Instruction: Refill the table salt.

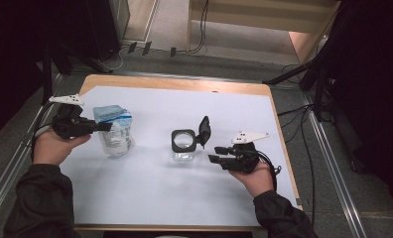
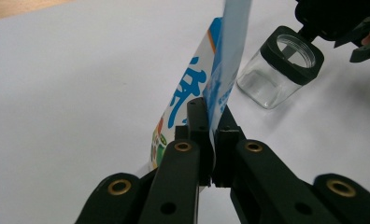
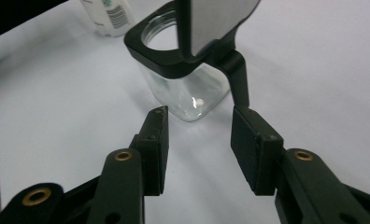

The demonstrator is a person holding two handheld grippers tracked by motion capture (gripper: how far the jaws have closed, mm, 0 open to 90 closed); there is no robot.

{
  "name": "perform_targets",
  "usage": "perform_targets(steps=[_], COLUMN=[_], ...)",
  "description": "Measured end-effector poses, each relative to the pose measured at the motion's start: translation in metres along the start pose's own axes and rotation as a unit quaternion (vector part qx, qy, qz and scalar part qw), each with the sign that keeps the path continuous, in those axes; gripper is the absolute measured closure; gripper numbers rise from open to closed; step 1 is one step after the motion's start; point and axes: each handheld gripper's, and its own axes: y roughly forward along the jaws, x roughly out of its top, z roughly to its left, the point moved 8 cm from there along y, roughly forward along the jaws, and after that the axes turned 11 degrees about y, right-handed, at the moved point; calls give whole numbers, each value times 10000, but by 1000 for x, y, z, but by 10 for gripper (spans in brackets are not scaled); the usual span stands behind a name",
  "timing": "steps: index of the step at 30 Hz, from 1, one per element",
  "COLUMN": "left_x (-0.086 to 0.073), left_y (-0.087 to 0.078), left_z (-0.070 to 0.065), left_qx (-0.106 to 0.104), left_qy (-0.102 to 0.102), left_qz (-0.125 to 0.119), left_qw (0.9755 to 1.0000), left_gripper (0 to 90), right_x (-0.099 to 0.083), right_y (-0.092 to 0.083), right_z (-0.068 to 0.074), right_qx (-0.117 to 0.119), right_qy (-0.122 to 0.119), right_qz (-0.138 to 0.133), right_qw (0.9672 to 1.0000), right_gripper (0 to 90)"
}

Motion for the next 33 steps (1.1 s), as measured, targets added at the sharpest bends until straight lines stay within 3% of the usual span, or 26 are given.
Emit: perform_targets(steps=[9, 16, 22, 24, 33], left_x=[21, 34, 41, 44, 54], left_y=[-7, -5, -1, -1, -2], left_z=[-13, -29, -40, -43, -58], left_qx=[-133, -222, -273, -348, -381], left_qy=[-209, -108, -10, -52, 95], left_qz=[-198, -195, -137, -165, -112], left_qw=[9995, 9995, 9995, 9992, 9992], left_gripper=[900, 900, 900, 900, 900], right_x=[-4, -2, 0, 0, 5], right_y=[2, 8, 19, 22, 41], right_z=[30, 57, 80, 84, 95], right_qx=[267, 588, 796, 817, 730], right_qy=[-230, -260, -452, -466, -467], right_qz=[149, 185, 223, 250, 349], right_qw=[9993, 9978, 9956, 9953, 9956], right_gripper=[624, 638, 639, 640, 641])
